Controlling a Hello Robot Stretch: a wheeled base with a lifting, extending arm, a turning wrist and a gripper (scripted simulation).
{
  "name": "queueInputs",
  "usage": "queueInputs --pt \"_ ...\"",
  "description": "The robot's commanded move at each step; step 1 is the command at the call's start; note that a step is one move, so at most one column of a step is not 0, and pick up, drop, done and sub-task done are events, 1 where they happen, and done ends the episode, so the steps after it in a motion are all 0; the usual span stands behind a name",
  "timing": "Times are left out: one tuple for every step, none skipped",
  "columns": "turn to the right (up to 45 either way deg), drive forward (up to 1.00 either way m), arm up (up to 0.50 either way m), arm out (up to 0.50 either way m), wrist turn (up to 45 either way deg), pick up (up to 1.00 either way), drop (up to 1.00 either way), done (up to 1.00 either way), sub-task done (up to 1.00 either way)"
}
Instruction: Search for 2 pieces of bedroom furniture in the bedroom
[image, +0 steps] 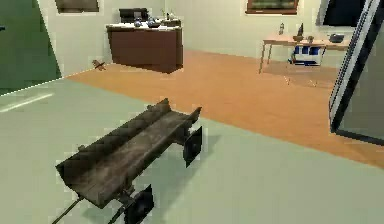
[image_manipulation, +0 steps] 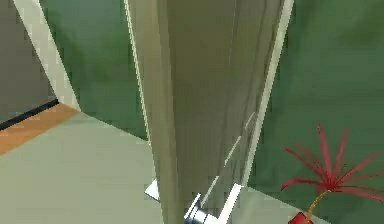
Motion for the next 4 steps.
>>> queueInputs --pt "-45.0 0.0 0.0 0.0 0.0 0.0 0.0 0.0 0.0" --pt "-15.0 0.0 0.0 0.0 0.0 0.0 0.0 0.0 0.0" --pt "0.0 0.15 0.0 0.0 0.0 0.0 0.0 0.0 0.0" --pt "45.0 0.0 0.0 0.0 0.0 0.0 0.0 0.0 0.0"
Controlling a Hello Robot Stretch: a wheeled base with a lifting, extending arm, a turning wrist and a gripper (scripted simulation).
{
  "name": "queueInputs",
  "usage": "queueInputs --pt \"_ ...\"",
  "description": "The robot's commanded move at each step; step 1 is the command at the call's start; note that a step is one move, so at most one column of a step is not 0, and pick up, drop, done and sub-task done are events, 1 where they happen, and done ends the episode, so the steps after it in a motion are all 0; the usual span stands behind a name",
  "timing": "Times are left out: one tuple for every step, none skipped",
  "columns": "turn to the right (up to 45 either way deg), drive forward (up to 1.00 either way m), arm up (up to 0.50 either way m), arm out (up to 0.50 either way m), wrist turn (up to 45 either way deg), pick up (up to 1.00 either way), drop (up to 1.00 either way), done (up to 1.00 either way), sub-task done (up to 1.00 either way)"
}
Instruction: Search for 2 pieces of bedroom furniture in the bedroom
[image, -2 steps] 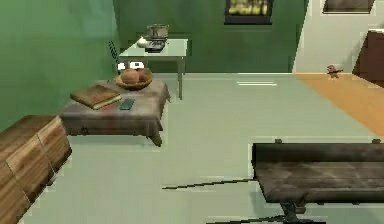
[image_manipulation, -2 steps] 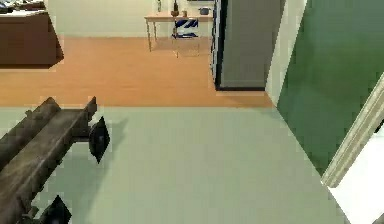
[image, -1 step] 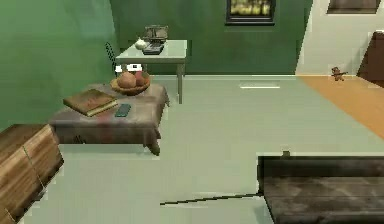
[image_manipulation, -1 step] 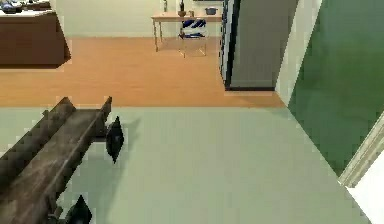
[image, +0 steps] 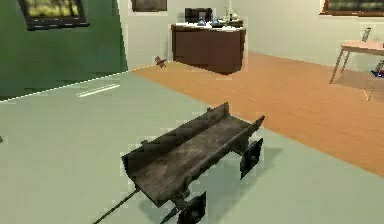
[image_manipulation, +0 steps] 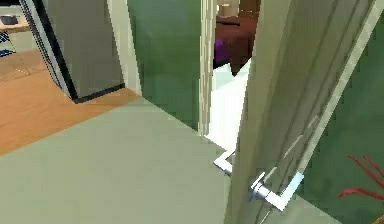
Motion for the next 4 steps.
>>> queueInputs --pt "24.0 0.0 0.0 0.0 0.0 0.0 0.0 0.0 0.0" --pt "0.0 0.45 0.0 0.0 0.0 0.0 0.0 0.0 0.0" --pt "45.0 0.0 0.0 0.0 0.0 0.0 0.0 0.0 0.0" --pt "39.0 0.0 0.0 0.0 0.0 0.0 0.0 0.0 0.0"
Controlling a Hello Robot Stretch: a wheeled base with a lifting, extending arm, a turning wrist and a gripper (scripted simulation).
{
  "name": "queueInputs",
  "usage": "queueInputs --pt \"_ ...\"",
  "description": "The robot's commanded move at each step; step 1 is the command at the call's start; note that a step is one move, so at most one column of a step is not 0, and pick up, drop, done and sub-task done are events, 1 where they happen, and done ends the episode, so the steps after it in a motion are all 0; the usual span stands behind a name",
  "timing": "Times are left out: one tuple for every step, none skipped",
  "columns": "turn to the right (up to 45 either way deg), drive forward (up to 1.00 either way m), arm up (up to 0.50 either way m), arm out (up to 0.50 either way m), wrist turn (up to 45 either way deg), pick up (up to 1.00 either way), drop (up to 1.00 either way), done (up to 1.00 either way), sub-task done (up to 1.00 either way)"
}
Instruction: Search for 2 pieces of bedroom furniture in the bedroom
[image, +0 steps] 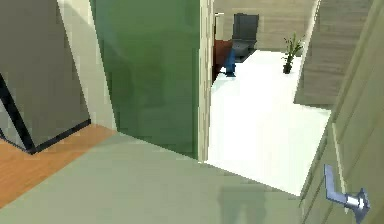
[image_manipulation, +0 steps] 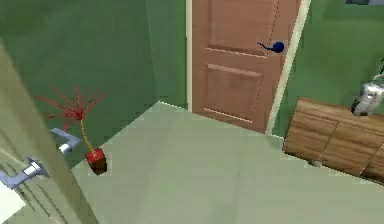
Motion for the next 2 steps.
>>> queueInputs --pt "0.0 0.5 0.0 0.0 0.0 0.0 0.0 0.0 0.0" --pt "21.0 0.0 0.0 0.0 0.0 0.0 0.0 0.0 0.0"
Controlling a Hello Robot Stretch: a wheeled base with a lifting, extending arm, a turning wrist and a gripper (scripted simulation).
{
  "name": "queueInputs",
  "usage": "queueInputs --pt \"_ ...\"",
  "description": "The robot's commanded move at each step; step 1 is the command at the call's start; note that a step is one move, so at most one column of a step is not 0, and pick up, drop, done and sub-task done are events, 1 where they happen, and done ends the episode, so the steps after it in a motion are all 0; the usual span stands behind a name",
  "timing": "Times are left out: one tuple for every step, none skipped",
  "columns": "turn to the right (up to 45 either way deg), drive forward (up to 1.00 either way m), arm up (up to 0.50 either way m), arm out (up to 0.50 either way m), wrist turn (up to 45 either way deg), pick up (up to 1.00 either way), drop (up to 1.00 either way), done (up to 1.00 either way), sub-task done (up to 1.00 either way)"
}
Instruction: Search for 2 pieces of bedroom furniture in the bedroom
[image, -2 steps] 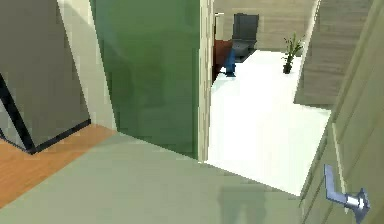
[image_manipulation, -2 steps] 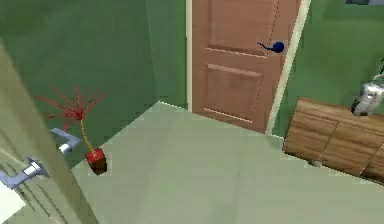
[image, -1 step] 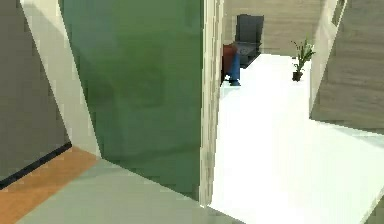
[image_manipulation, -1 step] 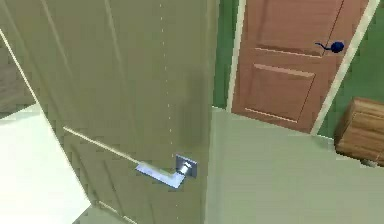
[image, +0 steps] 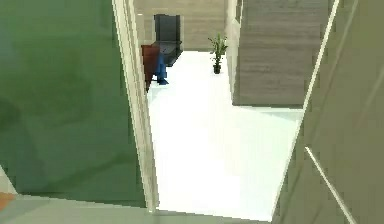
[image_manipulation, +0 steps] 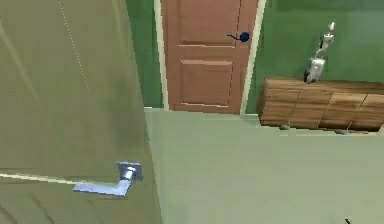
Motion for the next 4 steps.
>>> queueInputs --pt "0.0 1.0 0.0 0.0 0.0 0.0 0.0 0.0 0.0" --pt "18.0 0.0 0.0 0.0 0.0 0.0 0.0 0.0 0.0" --pt "0.0 0.05 0.0 0.0 0.0 0.0 0.0 0.0 0.0" --pt "-24.0 0.0 0.0 0.0 0.0 0.0 0.0 0.0 0.0"
